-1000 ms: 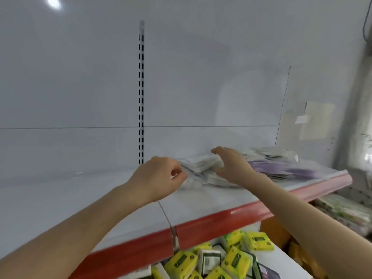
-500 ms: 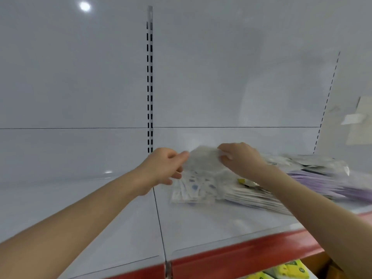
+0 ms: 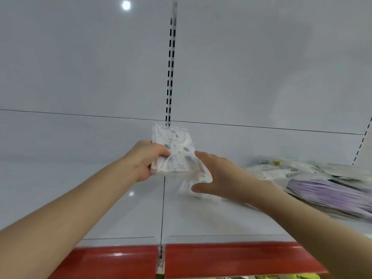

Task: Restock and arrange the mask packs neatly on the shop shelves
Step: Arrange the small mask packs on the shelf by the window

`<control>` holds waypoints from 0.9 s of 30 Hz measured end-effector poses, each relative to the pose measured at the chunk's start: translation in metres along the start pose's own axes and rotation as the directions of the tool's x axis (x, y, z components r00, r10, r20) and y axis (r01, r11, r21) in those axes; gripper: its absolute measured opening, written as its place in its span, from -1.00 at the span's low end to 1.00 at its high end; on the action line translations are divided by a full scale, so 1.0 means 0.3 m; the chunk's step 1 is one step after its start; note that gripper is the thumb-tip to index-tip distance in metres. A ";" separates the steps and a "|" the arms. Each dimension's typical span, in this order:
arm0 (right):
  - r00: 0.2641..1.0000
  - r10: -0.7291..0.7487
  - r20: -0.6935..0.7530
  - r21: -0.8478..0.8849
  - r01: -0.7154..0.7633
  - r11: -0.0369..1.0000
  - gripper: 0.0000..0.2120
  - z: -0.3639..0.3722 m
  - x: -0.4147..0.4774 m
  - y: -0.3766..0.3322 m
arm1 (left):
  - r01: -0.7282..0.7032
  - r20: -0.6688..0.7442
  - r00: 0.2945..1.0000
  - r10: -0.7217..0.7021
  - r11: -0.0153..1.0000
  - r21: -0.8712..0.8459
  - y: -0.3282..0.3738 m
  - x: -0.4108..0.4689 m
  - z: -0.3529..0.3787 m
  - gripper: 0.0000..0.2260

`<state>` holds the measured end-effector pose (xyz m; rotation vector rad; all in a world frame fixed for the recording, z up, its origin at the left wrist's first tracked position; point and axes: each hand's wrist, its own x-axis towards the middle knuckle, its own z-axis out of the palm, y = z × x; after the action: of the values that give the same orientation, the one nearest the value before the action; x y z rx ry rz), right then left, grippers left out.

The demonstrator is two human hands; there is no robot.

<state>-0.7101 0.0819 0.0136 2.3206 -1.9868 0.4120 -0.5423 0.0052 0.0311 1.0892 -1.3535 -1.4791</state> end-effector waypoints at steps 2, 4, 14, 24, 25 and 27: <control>0.988 0.035 0.153 -0.137 -0.013 0.990 -0.51 0.009 0.015 0.004 | -0.033 -0.074 0.997 0.038 0.997 0.068 0.006 0.001 -0.056 -0.89; 0.963 0.085 0.257 -0.198 -0.033 0.980 -0.57 0.021 0.035 0.005 | -0.053 -0.121 0.990 0.067 0.992 0.115 0.014 0.002 -0.111 -0.89; 0.992 0.017 0.124 -0.326 0.025 0.945 -0.86 0.112 0.098 0.001 | -0.031 -0.108 0.992 0.072 0.940 0.340 -0.012 -0.022 -0.256 -0.89; 0.932 0.131 -0.339 0.286 -0.030 0.958 -0.76 0.021 0.061 -0.119 | 0.035 0.017 0.999 -0.045 0.927 0.373 -0.036 -0.029 -0.233 -0.86; 0.938 0.086 -0.335 0.287 0.014 0.958 -0.74 0.028 0.052 -0.162 | 0.049 0.023 0.998 -0.061 0.937 0.345 -0.039 -0.030 -0.226 -0.87; 0.958 -0.012 -0.287 0.243 0.085 0.966 -0.73 0.058 0.039 -0.237 | 0.084 0.058 0.993 -0.100 0.969 0.232 -0.042 -0.036 -0.213 -0.87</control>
<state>-0.6362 0.0788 0.0089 2.2804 -1.8277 0.9875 -0.4783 -0.0011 0.0165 1.2715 -1.5711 -1.4642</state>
